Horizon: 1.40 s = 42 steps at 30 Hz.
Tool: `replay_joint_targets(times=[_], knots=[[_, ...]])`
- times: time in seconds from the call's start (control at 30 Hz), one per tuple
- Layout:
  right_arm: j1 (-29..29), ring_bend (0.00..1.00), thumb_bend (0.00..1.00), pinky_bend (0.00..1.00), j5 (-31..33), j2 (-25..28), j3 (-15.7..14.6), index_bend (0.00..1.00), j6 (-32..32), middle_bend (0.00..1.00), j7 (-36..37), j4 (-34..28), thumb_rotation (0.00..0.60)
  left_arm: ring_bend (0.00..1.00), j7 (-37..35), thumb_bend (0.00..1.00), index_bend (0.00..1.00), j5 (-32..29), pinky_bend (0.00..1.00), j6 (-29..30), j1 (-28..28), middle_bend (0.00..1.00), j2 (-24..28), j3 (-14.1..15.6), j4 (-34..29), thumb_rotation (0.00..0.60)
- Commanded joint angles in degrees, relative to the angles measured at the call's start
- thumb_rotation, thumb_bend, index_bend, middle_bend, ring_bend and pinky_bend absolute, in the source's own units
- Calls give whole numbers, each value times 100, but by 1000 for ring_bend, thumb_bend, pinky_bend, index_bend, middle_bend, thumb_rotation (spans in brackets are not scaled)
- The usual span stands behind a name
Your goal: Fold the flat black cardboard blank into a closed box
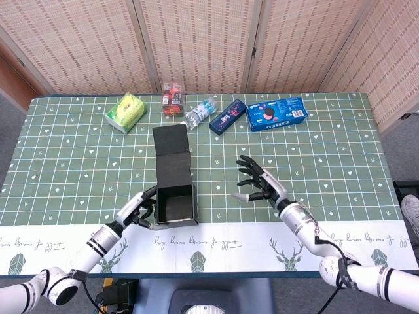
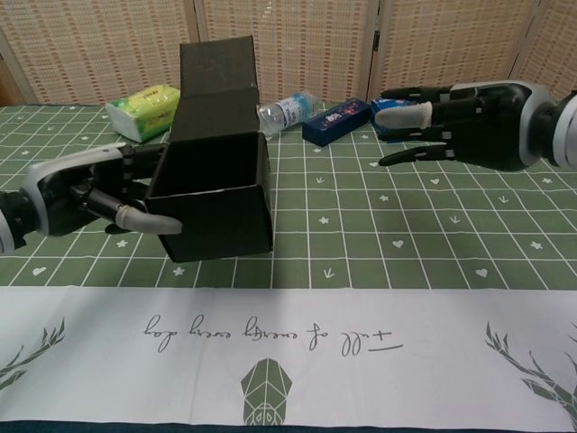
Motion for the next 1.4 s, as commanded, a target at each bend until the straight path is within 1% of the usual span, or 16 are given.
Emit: replay_joint_targets(times=[0.03,0.1,0.2,0.4,0.43,0.47,0.5,0.6,0.73,0.87,1.03,1.17,1.4], knots=[[28,60,56,201,-453,-491,395,0,-511,4,849,477,600,642,-196,113,241,176,899,127,-105,243,189,59,-242,600],[19,43,35,195,-688,-684,524,0,-605,0,1235,596,600,642,-291,112,241,249,899,162,-160,243,282,84,-391,600],[19,25,28,194,-1129,-939,670,0,-698,0,1794,733,600,642,-350,112,242,337,898,184,-238,243,372,134,-559,600],[141,22,35,185,-2090,-1293,743,0,-584,0,2870,990,600,642,-376,112,242,405,899,210,-357,243,445,228,-747,600],[167,22,42,185,-2230,-1319,720,0,-524,0,3017,1030,600,641,-382,112,241,401,898,214,-369,243,454,238,-764,600],[206,22,75,185,-2406,-1337,662,0,-444,0,3168,1102,600,641,-388,113,241,392,899,221,-384,243,468,248,-780,600],[234,22,128,184,-2515,-1342,608,0,-383,0,3258,1161,600,641,-391,112,241,388,898,232,-393,243,483,255,-792,600],[312,21,245,184,-2776,-1297,414,0,-194,0,3534,1322,600,641,-385,112,242,390,899,284,-410,243,544,286,-827,600],[436,21,265,173,-3064,-1165,98,0,-7,0,3694,1478,600,640,-379,112,242,377,898,317,-438,243,615,322,-855,600],[569,15,265,163,-3168,-1042,-196,0,126,0,3759,1591,600,639,-367,112,242,363,898,358,-467,243,670,343,-899,600],[714,15,265,156,-3060,-967,-382,0,229,0,3762,1717,600,638,-291,112,241,351,898,416,-484,243,715,366,-996,600],[914,15,265,156,-2838,-1010,-357,0,240,0,3556,1818,600,638,-228,112,241,392,899,386,-528,243,735,429,-1095,600],[1347,15,266,156,-2229,-1234,-33,0,285,0,2905,1907,600,638,-75,113,241,413,898,241,-642,243,667,534,-1189,600]])
